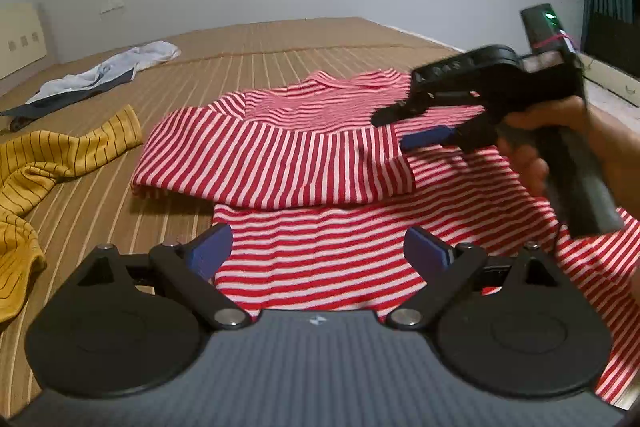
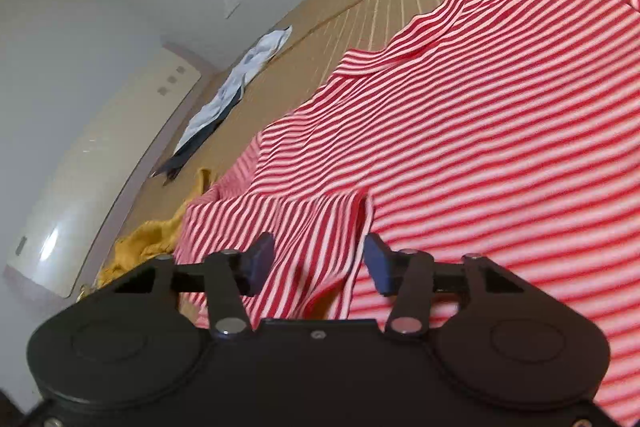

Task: Fold clothes
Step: 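Grasp the shirt side with the right gripper and fold it over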

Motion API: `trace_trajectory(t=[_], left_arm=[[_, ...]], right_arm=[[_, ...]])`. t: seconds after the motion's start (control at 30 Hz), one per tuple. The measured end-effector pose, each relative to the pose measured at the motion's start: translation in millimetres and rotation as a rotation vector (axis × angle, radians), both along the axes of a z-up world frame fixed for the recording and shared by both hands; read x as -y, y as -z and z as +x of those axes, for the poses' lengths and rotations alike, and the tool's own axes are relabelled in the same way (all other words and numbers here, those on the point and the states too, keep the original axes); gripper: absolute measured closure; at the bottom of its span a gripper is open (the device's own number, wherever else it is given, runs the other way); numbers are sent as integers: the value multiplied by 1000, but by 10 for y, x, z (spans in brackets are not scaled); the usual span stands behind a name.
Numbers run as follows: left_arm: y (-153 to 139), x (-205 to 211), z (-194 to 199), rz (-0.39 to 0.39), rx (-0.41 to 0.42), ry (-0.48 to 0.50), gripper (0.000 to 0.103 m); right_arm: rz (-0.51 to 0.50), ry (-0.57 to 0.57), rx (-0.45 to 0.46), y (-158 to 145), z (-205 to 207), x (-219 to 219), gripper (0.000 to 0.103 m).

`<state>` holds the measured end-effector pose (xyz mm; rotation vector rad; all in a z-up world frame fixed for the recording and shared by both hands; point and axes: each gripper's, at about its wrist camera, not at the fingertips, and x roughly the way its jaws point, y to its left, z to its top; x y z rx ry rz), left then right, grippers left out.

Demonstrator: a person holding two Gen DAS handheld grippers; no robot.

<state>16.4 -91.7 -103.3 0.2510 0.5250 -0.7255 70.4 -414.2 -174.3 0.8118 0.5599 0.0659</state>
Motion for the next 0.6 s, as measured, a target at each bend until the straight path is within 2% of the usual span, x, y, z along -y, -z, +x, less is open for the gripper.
trace_trajectory(t=[0.03,0.1,0.17,0.3,0.43,0.5,0.6], left_arm=[[8,6,6,8,-1,2,8],[30,15,30,23,-4,0,8],[55,24,66,34,-12,-4,8],[98,39,120,54,-24,-7,8],[160,60,131,82,-29,-5,8],[194,55,158,97,-32,2,8],[207,51,158,102,-30,2,8]], right_arm=[[-9,-7,5,24,28,-4,54],[-37,-23,4,53,96,-41,64],[-88,-51,16,35,141,-88,97],[-169,-84,106,-192,161,-142,99],[-217,-41,226,-620,68,50,99],[-275,-11,240,-799,32,180,99],[-339,40,205,-938,3,458,100]])
